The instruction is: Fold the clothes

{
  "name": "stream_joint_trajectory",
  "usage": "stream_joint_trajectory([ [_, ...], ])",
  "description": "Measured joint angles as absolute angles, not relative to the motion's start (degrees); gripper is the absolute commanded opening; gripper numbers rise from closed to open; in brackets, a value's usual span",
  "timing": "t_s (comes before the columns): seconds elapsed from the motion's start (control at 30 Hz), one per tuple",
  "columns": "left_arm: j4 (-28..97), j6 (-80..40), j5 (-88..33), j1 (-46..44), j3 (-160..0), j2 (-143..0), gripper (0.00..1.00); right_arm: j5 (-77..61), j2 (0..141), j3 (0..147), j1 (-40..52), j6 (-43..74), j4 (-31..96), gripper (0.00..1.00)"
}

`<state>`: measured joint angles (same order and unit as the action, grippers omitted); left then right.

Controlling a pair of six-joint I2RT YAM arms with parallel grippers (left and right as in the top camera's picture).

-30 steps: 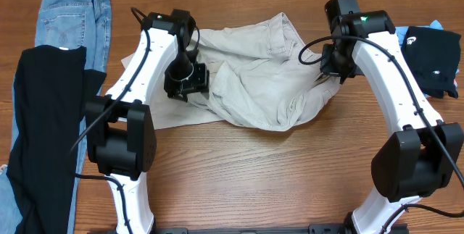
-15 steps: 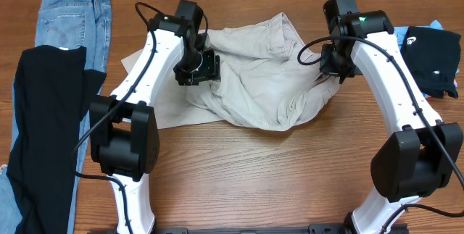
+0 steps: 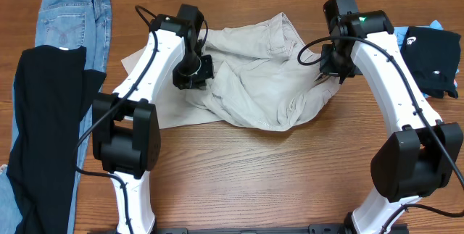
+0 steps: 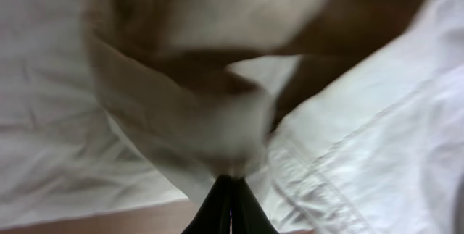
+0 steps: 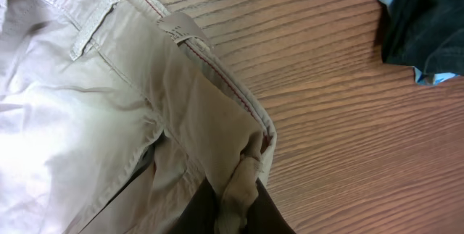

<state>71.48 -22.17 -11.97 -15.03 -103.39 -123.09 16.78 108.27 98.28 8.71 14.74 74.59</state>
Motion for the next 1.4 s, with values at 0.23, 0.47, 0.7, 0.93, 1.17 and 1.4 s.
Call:
stream_joint_trajectory([
  [0.23, 77.30, -22.15, -10.90, -14.37, -103.39, -123.39, 0.04, 16.78, 108.27, 98.28, 8.71, 14.74, 74.61, 0.07],
  [0.47, 96.42, -21.91, -6.39, -13.65, -103.22, -123.31, 0.04, 16.78, 108.27, 98.26, 8.71, 14.74, 74.46, 0.07],
  [0.7, 96.49, -20.97, -3.95, -13.56, -96.49, -122.56, 0.04, 16.73, 108.27, 98.26, 8.21, 13.91, 74.65, 0.07],
  [0.93, 95.09, -20.73, -2.52, -13.52, -84.75, -122.34, 0.04, 14.96, 108.27, 98.24, 4.34, 13.50, 74.72, 0.07],
  [1.17, 85.19, -20.86, -5.58, -13.50, -89.95, -117.12, 0.57, 13.69, 108.27, 98.24, 2.72, 13.45, 74.83, 0.07],
  [1.4, 75.37, -21.02, -13.19, -14.15, -93.27, -111.31, 0.63, 13.47, 108.27, 98.24, 2.72, 13.45, 74.81, 0.07],
])
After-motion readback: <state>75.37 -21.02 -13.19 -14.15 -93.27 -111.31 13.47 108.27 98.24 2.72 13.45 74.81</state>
